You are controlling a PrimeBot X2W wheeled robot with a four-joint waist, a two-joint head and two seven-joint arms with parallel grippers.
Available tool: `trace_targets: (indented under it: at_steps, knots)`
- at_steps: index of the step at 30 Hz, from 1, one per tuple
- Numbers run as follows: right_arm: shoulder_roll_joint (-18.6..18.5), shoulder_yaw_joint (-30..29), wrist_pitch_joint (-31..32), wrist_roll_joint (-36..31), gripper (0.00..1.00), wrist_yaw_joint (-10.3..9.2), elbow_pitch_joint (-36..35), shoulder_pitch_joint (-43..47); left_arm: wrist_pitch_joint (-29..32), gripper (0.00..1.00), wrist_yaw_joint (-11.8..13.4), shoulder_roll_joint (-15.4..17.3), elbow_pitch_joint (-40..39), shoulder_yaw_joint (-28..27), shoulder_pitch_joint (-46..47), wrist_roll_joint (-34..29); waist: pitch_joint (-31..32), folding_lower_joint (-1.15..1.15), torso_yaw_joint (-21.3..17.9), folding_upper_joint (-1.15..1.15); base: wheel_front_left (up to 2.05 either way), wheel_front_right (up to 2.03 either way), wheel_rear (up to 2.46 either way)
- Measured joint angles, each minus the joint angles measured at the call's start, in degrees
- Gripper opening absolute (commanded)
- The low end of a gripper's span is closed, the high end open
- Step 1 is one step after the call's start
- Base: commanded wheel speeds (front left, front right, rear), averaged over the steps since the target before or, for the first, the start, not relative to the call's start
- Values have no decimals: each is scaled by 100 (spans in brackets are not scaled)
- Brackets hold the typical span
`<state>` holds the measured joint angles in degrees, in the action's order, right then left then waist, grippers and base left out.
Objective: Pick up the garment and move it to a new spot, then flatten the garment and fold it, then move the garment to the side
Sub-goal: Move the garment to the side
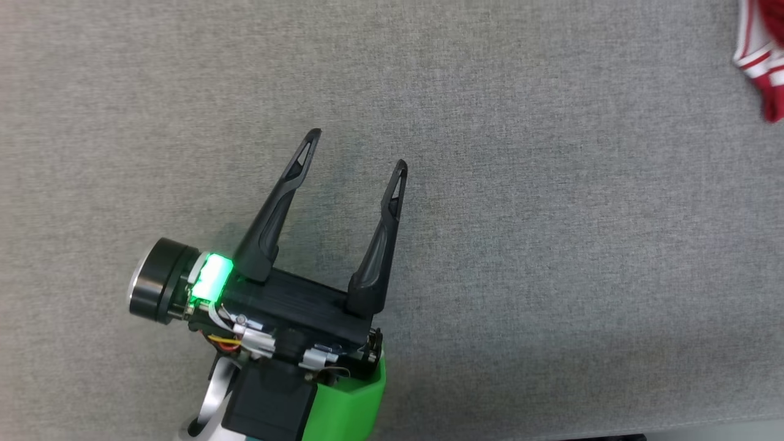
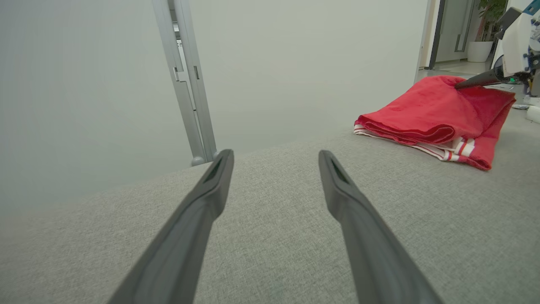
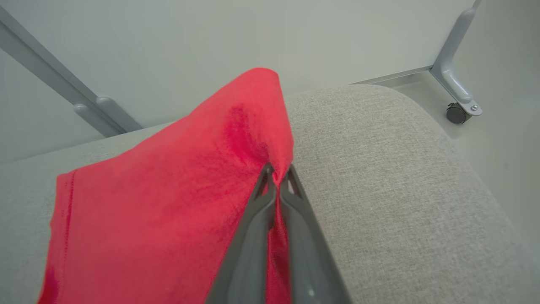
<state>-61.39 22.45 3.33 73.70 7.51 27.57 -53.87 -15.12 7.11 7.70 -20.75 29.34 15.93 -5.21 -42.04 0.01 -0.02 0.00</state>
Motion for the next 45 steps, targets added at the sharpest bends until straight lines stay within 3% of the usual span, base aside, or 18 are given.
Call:
trace_targets:
  at_steps: [6, 12, 13, 14, 19, 29, 45]
  knots:
    - [-459, -121, -99, -146, 0, 0, 172, -180, 0, 100, 129, 219, -80, 176, 118, -7, -349, 0, -113, 0, 0, 0, 0]
    - [-611, -111, -59, -350, 3, 1, 511, -522, 0, 100, 249, 328, -47, 352, 277, 14, -578, 0, -104, 0, 0, 0, 0]
    - [-614, -78, -54, -420, 44, 1, 597, -582, 0, 100, 277, 341, -40, 379, 299, 20, -590, 0, -80, 0, 0, 0, 0]
    - [-610, -46, -48, -502, 100, 1, 699, -644, 0, 100, 302, 349, -24, 403, 321, 49, -594, 0, -53, 0, 0, 0, 0]
    - [-394, 268, -201, -1082, 100, 1, 1012, -804, 0, 100, 482, 350, 56, 491, 366, 148, -458, 0, 58, 0, 0, 0, 0]
    - [936, 1036, -665, -1382, 100, 3, 1050, -147, 0, 100, 803, 352, 237, 463, 127, 498, 378, -1, 146, 0, 0, 0, 0]
    - [2374, 2281, -1713, -1482, 100, 3, 586, 1163, 0, 100, 878, 235, 673, -157, -1195, 1136, 2229, -2, 109, 0, 0, 0, 0]
